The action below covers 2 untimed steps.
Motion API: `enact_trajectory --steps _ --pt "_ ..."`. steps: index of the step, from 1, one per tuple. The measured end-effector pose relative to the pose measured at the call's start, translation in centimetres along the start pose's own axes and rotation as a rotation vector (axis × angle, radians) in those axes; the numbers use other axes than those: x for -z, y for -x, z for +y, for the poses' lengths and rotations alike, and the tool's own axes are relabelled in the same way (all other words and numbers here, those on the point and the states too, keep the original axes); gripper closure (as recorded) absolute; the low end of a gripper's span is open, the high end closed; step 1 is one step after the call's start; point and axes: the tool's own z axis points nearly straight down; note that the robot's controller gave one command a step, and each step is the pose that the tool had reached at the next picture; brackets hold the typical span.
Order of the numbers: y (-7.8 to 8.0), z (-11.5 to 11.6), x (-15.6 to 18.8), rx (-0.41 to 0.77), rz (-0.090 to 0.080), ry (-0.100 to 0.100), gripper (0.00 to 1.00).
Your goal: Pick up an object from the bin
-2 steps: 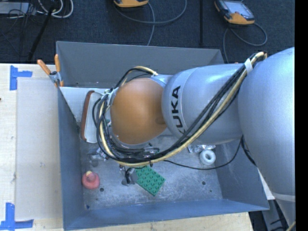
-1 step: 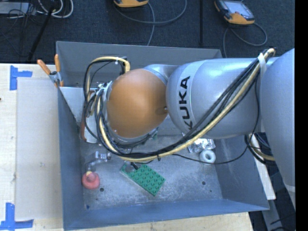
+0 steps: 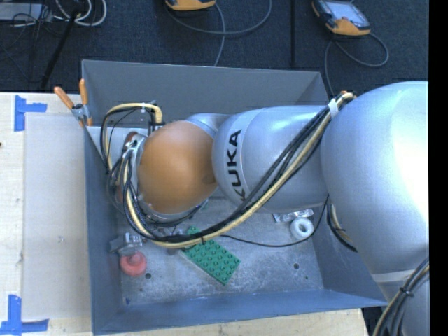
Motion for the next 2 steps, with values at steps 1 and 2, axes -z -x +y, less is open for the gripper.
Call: enact_trajectory --steps 1,2 --pt "-2.76 -0.16 0.30 0.738 0.000 0.000 0.00" --pt "-2.82 -0.36 0.45 0.734 0.001 -0.005 1.00"
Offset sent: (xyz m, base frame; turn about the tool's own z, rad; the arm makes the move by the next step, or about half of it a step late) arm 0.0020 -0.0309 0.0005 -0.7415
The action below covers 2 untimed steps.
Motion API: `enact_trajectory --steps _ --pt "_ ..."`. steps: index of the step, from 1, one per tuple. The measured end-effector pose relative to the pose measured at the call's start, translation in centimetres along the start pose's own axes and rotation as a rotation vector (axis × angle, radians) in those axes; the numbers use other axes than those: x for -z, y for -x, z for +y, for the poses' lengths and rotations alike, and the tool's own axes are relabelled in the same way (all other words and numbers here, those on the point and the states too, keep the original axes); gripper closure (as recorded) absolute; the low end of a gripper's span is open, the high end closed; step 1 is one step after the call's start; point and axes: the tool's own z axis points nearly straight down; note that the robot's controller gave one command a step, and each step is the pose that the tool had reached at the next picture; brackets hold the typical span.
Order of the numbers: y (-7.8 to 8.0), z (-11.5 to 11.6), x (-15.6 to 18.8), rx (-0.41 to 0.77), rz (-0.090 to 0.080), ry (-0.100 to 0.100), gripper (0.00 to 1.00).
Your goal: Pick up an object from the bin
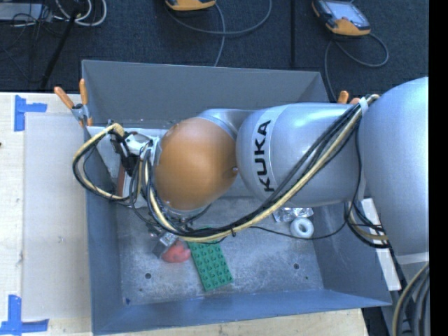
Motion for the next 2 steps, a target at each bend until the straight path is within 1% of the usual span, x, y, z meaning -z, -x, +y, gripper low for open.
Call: enact_trajectory --steps 1,2 --pt "-2.2 -5.9 7.0 0.013 0.002 0.000 1.00" --pt "-0.7 -4.3 15.4 0.022 0.002 0.004 1.00"
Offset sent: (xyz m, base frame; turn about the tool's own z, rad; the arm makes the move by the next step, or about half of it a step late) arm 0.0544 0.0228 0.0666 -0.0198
